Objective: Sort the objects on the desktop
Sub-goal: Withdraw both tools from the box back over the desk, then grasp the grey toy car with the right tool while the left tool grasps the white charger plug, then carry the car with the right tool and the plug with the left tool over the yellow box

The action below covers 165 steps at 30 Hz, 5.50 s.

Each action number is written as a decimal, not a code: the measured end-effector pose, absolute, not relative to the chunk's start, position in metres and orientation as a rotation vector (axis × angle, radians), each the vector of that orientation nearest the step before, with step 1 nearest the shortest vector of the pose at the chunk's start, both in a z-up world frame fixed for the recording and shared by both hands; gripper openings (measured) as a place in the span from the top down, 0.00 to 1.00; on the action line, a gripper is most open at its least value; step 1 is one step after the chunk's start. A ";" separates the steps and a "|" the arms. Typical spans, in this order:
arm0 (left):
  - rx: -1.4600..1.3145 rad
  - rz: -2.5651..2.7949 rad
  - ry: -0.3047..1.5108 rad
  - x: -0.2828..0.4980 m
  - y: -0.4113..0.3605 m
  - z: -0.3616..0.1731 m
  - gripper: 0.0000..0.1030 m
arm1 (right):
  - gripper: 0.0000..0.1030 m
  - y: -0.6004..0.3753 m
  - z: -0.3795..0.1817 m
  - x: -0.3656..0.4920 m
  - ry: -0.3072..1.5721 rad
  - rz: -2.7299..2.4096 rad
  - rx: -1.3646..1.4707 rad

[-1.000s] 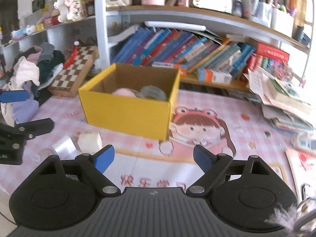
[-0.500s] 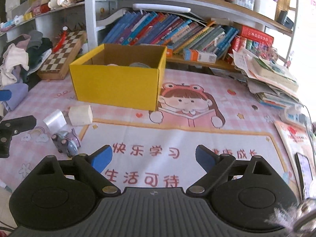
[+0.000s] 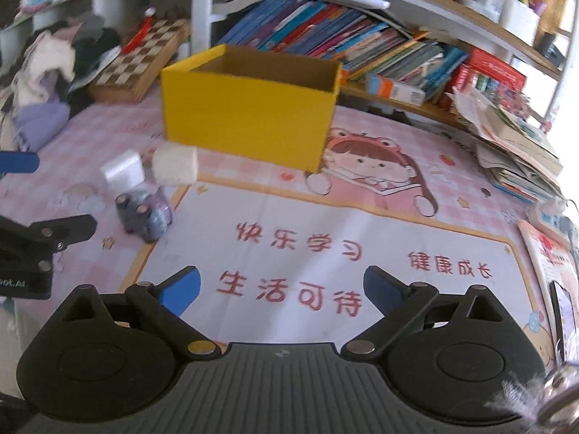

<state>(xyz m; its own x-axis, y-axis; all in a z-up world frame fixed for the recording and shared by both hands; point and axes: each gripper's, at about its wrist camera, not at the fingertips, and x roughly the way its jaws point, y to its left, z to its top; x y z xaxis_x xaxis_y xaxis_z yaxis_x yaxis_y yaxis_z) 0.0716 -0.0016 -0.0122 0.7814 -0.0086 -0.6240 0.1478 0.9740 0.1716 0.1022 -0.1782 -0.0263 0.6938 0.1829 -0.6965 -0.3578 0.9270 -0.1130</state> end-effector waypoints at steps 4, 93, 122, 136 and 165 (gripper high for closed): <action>0.187 -0.062 0.680 0.072 0.006 -0.014 0.05 | 0.05 -0.176 -0.026 0.104 0.743 0.317 -0.249; 0.044 0.115 0.876 0.200 0.032 -0.068 0.37 | 0.65 -0.165 -0.066 0.227 0.875 0.761 -0.297; -0.084 0.063 0.848 0.177 0.046 -0.054 0.76 | 0.65 -0.160 -0.060 0.220 0.871 0.736 -0.266; -0.092 -0.064 0.746 0.170 0.039 -0.011 0.76 | 0.65 -0.190 -0.024 0.228 0.837 0.597 -0.121; 0.046 -0.154 0.548 0.265 0.021 0.054 0.76 | 0.65 -0.160 0.059 0.320 0.599 0.625 -0.211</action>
